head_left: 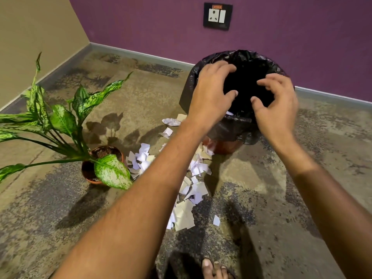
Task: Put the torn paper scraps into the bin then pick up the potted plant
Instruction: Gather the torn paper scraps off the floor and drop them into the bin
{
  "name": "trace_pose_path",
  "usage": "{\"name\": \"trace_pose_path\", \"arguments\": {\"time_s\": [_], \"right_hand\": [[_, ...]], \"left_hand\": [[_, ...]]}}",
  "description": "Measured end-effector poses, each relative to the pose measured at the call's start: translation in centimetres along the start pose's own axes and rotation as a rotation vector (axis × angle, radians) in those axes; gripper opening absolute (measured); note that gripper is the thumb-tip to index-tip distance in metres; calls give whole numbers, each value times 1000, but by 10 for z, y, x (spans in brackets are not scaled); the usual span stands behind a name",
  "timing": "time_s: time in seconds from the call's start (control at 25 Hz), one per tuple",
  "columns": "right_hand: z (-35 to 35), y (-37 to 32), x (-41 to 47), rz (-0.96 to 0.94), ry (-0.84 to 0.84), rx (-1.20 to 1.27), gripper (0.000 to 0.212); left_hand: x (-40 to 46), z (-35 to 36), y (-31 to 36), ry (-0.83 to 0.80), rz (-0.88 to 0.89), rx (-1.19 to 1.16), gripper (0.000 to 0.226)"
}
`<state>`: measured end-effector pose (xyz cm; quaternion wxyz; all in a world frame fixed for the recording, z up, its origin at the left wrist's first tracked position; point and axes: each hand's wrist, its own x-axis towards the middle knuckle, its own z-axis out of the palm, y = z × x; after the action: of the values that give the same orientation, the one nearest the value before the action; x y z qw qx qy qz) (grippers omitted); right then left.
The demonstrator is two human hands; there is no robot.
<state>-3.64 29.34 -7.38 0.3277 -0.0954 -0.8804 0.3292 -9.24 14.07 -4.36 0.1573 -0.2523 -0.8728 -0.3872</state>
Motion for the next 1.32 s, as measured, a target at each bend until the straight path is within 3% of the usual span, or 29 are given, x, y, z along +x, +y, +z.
{"name": "trace_pose_path", "arguments": {"time_s": [0.08, 0.16, 0.24, 0.32, 0.44, 0.56, 0.76, 0.92, 1.04, 1.32], "right_hand": [[5, -8, -33, -172, -16, -3, 29], [22, -6, -73, -290, -132, 55, 24], [44, 3, -116, -305, -331, 101, 26], [64, 18, -161, -437, -464, -24, 28], [86, 36, -221, -647, -729, -247, 46], [106, 42, -264, -782, -1032, -371, 60], [133, 40, -298, -964, -1159, -387, 55], [135, 59, -288, -906, -1133, -493, 55], [129, 75, -266, -775, -1113, -546, 55], [99, 98, -236, -456, -1021, -613, 78]], "left_hand": [[-40, 7, 4, 188, 92, -106, 28], [-95, 22, 8, 250, 69, -191, 25], [-155, 43, 0, 227, -154, -229, 32], [-213, 61, -23, 239, -457, -208, 38], [-299, 67, -67, 172, -890, 50, 52], [-369, 54, -94, 25, -1125, 322, 64], [-422, 44, -114, 36, -1527, 292, 80], [-432, 39, -128, 22, -1491, 266, 87], [-414, 37, -126, 3, -1404, 197, 77], [-327, 72, -123, -407, -828, 8, 106]]}}
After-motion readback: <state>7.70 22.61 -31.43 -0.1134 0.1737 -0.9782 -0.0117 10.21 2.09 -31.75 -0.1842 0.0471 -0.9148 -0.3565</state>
